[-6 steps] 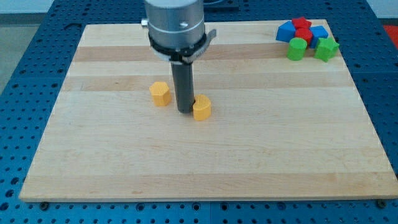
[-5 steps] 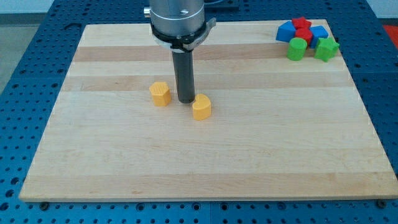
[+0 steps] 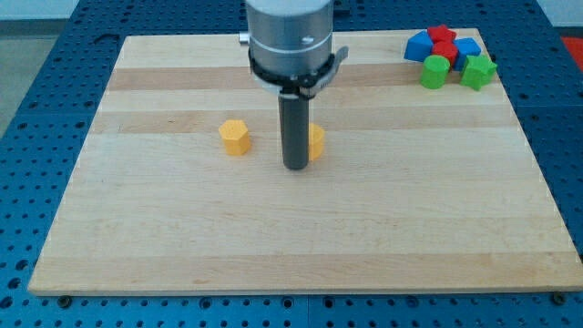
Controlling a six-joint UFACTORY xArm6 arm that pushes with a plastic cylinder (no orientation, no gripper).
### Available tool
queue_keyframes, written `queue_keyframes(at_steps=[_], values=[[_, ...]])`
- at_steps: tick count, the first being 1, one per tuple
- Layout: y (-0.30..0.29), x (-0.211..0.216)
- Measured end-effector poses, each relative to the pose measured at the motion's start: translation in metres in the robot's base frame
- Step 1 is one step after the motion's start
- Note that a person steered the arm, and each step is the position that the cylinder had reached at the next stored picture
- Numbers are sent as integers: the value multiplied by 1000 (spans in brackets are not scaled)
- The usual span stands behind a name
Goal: Move the yellow heart slightly up
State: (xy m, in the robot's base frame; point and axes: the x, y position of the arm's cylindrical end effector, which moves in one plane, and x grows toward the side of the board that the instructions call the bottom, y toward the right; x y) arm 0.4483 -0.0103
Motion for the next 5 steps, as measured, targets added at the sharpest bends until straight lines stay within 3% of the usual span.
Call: queue_keyframes(at_steps=[1,2,4,5], values=[[0,-35],[1,-42],[11,-7],[45,-5]])
